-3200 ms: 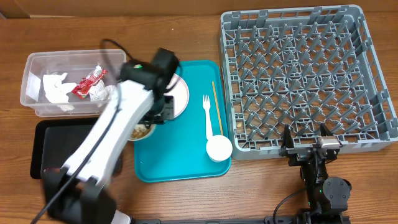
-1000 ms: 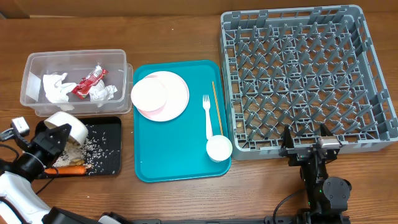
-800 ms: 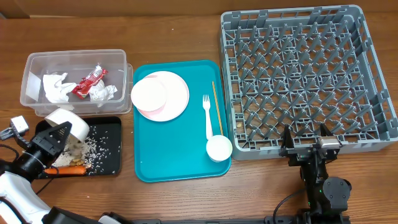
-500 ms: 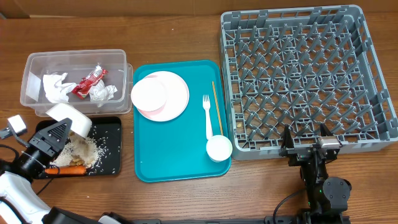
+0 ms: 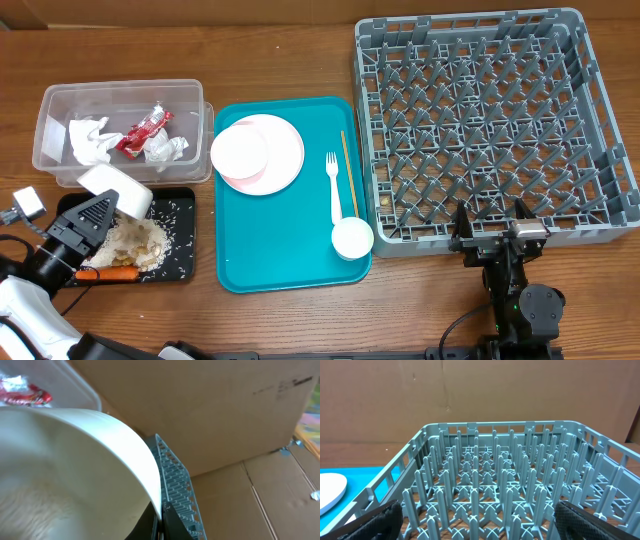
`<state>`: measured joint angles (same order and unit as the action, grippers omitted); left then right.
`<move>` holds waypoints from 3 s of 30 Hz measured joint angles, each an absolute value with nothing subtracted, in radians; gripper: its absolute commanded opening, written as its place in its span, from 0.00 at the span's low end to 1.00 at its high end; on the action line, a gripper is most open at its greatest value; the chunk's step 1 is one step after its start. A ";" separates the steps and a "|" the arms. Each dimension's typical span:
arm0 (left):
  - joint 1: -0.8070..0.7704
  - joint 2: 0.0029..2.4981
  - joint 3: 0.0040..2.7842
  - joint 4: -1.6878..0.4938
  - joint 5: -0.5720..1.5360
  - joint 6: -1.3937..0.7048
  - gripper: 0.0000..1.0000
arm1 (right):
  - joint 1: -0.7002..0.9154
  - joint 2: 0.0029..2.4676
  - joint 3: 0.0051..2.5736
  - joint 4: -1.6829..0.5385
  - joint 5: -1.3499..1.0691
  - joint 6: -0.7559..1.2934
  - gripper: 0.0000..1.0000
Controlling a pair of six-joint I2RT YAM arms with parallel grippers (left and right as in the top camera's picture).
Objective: Sort waste into correct bins and load items into the dishwasher
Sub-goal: 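Tilt the bowl with the left gripper to dump rice onto the black tray, then carry the empty white bowl right and set it on the teal tray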
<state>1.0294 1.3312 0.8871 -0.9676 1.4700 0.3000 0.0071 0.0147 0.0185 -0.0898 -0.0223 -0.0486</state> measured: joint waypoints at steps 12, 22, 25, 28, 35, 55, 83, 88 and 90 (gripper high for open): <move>1.029 1.331 0.887 -0.952 1.493 0.306 0.04 | 0.007 0.015 0.019 -0.090 -0.022 -0.048 1.00; 1.029 1.329 0.884 -0.887 1.533 0.225 0.04 | 0.007 0.015 0.019 -0.089 -0.023 -0.049 1.00; 1.029 1.329 0.883 -0.919 1.534 0.216 0.04 | 0.007 0.015 0.019 -0.089 -0.022 -0.049 1.00; 1.029 1.329 0.883 -0.895 1.530 0.199 0.04 | 0.007 0.015 0.019 -0.089 -0.022 -0.049 1.00; 1.029 1.329 0.883 -0.891 1.543 0.161 0.04 | 0.007 0.015 0.019 -0.090 -0.022 -0.049 1.00; 1.029 1.329 0.881 -0.930 1.546 0.108 0.04 | 0.007 0.015 0.019 -0.089 -0.022 -0.049 1.00; 1.029 1.329 0.880 -0.951 1.508 0.163 0.04 | 0.007 0.015 0.019 -0.089 -0.022 -0.049 1.00; 1.029 1.329 0.880 -0.940 1.495 0.168 0.04 | 0.007 0.015 0.019 -0.089 -0.022 -0.049 1.00; 1.029 1.329 0.880 -0.942 1.484 0.168 0.04 | 0.007 0.015 0.019 -0.090 -0.022 -0.049 1.00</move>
